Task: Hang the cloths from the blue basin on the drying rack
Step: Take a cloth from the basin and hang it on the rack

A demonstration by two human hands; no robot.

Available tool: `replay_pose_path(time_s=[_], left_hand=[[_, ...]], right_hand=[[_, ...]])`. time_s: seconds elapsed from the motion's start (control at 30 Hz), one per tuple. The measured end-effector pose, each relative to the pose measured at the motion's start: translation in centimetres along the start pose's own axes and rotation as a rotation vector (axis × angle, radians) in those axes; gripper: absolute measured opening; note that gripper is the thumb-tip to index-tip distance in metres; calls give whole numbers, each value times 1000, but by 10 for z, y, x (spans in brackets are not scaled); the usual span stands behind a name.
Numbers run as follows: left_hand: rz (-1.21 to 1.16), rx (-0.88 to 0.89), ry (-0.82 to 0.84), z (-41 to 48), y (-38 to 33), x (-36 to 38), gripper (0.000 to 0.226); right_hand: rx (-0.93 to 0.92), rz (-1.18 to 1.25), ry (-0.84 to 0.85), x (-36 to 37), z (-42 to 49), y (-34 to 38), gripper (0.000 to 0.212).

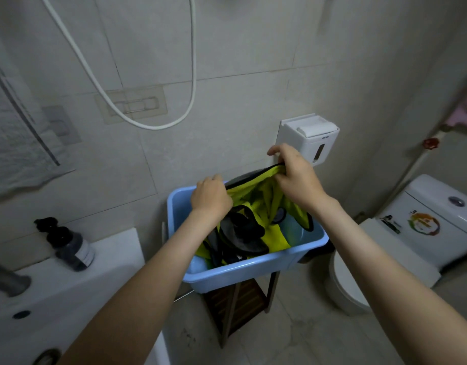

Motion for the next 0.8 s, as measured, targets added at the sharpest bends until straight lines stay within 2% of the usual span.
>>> replay_pose_path(time_s=[0.07, 0.13, 0.27, 0.33, 0.4, 0.43, 0.53, 0.6, 0.67, 0.73, 0.8], left_hand=[[51, -47, -8, 2, 11, 2, 33], [58, -98, -26, 4, 22, 0, 30], [-114, -87, -64, 9, 29, -11, 29], [-265, -104, -88, 11, 30, -17, 31], [-378, -96, -119, 12, 29, -23, 30], [-420, -73, -137, 12, 28, -26, 28], [-475, 5, -206, 8, 25, -36, 19], [-483, 40, -261, 7, 25, -41, 20], [-474, 45, -243, 6, 24, -44, 29], [-306, 31, -112, 7, 26, -40, 54], [3, 47, 77, 8, 28, -27, 73]], right_hand=[[18, -22, -52, -7, -2, 2, 43], [113, 3, -98, -18, -3, -7, 36], [324, 59, -66, -24, -3, -42, 27], [391, 62, 4, -18, -6, -58, 39], [422, -4, 141, -10, -9, -71, 58], [430, -55, 223, -5, -11, -76, 60], [430, -225, 363, 9, -13, -91, 37], [464, -233, 313, 9, -13, -93, 36], [494, -116, 186, 2, -11, -94, 39], [491, 75, 45, -9, -8, -91, 37], [479, 314, -73, -19, -4, -83, 44]])
Point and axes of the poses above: each hand's wrist, its own z-axis towards the middle knuckle, its own x-axis out of the palm, y = z × x, the point moved 5 cm from there along z, towards the middle knuckle, and after that the axes turned 8 degrees about y, right-handed, at the moved point
